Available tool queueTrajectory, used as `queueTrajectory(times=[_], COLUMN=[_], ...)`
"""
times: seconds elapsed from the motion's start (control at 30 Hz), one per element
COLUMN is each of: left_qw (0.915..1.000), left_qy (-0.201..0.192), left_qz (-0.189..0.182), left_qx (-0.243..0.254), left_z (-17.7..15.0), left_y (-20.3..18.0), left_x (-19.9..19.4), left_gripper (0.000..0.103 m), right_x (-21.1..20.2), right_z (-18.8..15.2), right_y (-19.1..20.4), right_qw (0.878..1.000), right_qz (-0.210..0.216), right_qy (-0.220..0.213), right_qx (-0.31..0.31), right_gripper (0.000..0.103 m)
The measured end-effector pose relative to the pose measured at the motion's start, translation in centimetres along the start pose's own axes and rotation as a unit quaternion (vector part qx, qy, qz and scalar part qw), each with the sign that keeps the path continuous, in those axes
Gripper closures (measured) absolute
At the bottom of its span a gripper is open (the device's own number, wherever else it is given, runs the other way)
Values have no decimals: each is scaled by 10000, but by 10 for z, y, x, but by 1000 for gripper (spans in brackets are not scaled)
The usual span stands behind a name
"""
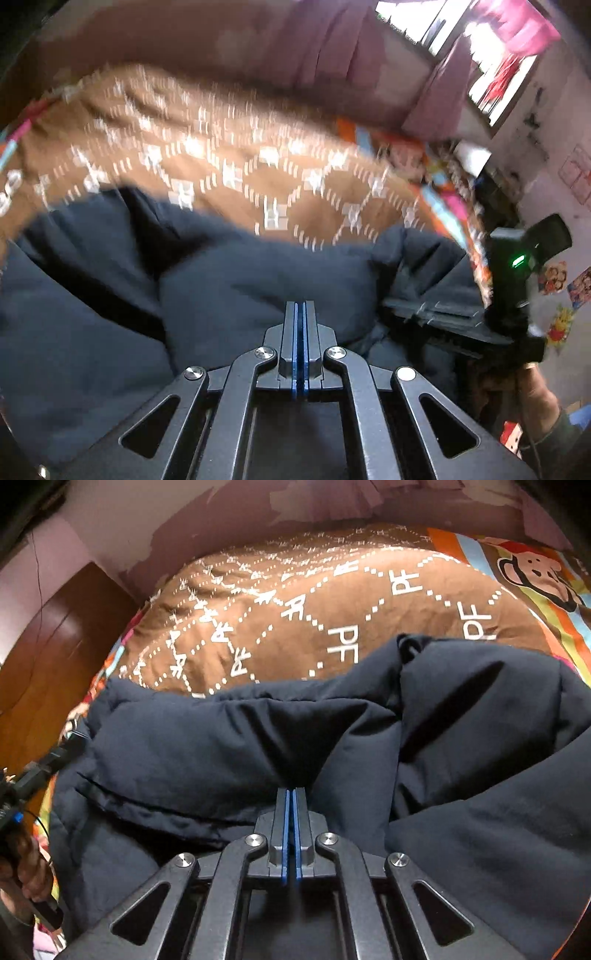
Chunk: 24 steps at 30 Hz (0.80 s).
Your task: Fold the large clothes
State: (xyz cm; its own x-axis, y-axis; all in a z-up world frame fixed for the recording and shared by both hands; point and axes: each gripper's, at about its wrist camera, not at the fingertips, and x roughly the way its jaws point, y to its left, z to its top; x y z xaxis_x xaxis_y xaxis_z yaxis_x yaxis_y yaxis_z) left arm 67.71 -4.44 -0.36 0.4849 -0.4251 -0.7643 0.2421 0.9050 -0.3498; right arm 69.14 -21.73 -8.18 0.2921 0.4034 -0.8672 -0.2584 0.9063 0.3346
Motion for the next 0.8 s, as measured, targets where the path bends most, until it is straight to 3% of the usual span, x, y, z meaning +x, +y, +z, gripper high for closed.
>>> queueTrajectory(times=[0.07, 0.23, 0.37, 0.43, 0.53, 0.6, 0.7, 0.8], left_qw=[9990, 9952, 9921, 9929, 9954, 9964, 9968, 9962], left_qy=[267, 583, 423, 309, 17, -76, -88, -60], left_qz=[334, 773, 1110, 1069, 893, 799, 750, 823], left_qx=[132, 107, 408, 410, 346, 284, 255, 289], left_z=[-2, -11, -23, -29, -39, -44, -48, -48], left_y=[0, 8, 3, 6, 14, 19, 21, 18], left_x=[16, 44, 48, 44, 38, 36, 33, 36], left_gripper=[103, 103, 103, 103, 103, 103, 103, 103], right_x=[4, 19, 25, 18, -7, -14, -2, 28], right_z=[-2, -6, -12, -15, -22, -20, -16, -17], right_y=[-3, -9, -3, -1, -6, -4, 10, 18], right_qw=[10000, 9999, 9996, 9993, 9953, 9925, 9958, 9995], right_qz=[22, -1, -262, -229, 292, 552, 498, -80], right_qy=[60, 111, -92, -279, -881, -1033, -770, -279], right_qx=[-19, 66, -20, -25, 278, 336, 47, -145], right_gripper=[103, 103, 103, 103, 99, 97, 97, 103])
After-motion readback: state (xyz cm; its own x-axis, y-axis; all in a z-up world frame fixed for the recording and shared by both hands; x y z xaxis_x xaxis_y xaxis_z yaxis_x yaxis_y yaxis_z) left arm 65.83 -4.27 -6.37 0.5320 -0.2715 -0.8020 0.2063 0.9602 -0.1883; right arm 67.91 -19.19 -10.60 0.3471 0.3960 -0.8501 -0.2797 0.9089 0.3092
